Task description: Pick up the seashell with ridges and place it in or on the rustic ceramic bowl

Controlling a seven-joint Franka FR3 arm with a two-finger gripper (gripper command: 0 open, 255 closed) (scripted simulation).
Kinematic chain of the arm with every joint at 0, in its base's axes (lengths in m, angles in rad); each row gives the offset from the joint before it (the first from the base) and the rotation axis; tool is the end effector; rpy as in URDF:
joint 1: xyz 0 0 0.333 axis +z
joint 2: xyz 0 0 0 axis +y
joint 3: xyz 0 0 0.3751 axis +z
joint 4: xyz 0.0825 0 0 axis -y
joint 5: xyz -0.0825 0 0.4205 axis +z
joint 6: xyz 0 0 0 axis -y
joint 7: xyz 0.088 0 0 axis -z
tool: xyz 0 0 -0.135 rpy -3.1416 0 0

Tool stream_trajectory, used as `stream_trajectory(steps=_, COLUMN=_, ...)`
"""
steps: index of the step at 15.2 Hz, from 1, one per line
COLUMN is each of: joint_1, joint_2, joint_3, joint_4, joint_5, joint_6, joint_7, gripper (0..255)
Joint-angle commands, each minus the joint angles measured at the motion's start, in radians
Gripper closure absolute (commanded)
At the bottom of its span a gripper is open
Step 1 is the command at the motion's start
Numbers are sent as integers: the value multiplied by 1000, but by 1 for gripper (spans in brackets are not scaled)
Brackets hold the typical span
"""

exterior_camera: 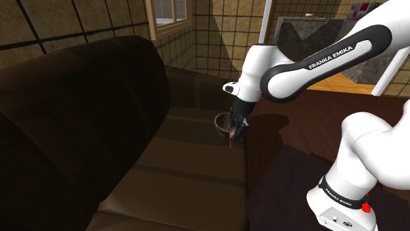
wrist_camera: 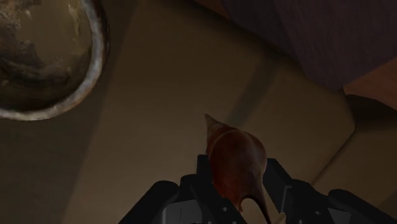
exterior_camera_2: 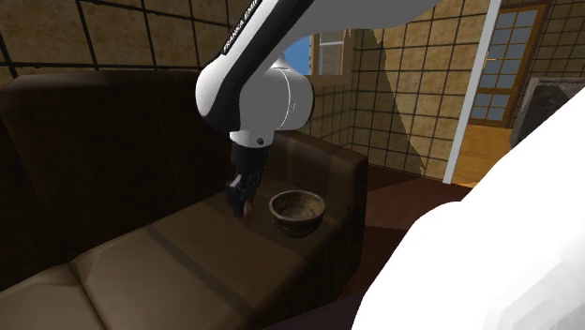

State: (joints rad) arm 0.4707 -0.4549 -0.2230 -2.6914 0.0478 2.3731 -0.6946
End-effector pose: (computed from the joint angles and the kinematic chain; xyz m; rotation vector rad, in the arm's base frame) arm 0.3837 0.1023 0.3856 -2.7110 -1.3531 -0.2283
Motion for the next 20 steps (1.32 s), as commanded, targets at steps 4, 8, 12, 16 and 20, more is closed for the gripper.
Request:
stream_trajectory(steps=4, joint_1=-35, joint_2=87, joint_3=-107, joint_4=98, joint_5=-6, joint_6=-22, joint_7=-141, gripper=255)
stream_trajectory(steps=8, joint_1=-51, joint_2=172, joint_3=-190, joint_4=193, joint_5=14, joint_6=-44, joint_7=-256, gripper=255)
stream_trajectory(steps=12, joint_1=-63, joint_2=272, joint_3=-266, joint_4=305, joint_5=59, joint_6=-75, joint_7=-377, gripper=255)
stream_trajectory(steps=16, joint_1=-79, joint_2=391, joint_3=-328, joint_4=421, joint_5=132, joint_6=-103, joint_7=-503, gripper=255)
stream_trajectory(steps=20, joint_1=-78, joint_2=426, joint_3=-329, joint_4=398, joint_5=165, joint_6=-54, joint_7=-533, gripper=255)
